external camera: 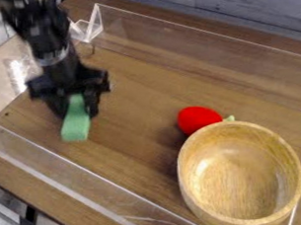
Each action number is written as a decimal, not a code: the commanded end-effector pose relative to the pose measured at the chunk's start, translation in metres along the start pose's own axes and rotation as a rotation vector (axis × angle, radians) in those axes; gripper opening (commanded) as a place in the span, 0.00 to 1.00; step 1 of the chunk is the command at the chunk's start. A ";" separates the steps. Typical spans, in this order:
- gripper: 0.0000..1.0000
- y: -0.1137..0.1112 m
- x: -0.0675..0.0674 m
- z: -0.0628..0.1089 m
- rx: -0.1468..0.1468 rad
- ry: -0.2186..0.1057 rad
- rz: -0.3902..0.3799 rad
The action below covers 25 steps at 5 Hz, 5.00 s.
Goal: Put the green block in the brown bowl
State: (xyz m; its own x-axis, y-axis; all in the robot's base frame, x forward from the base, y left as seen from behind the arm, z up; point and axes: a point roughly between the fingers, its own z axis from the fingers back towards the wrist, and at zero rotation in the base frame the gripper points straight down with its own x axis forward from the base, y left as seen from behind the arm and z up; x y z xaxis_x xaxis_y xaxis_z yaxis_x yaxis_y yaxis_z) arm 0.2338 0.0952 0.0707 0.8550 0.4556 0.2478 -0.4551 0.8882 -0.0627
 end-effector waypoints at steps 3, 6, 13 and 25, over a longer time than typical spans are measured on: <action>0.00 -0.123 -0.022 0.082 -0.019 -0.085 -0.089; 0.00 -0.195 -0.099 0.065 -0.080 -0.032 -0.144; 0.00 -0.162 -0.102 0.054 -0.173 -0.071 -0.303; 0.00 -0.177 -0.062 0.121 -0.170 -0.209 -0.500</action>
State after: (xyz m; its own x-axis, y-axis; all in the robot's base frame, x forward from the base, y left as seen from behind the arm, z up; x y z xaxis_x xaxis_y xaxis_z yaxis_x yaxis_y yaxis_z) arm 0.2254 -0.0953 0.1711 0.8974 -0.0359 0.4398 0.0526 0.9983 -0.0258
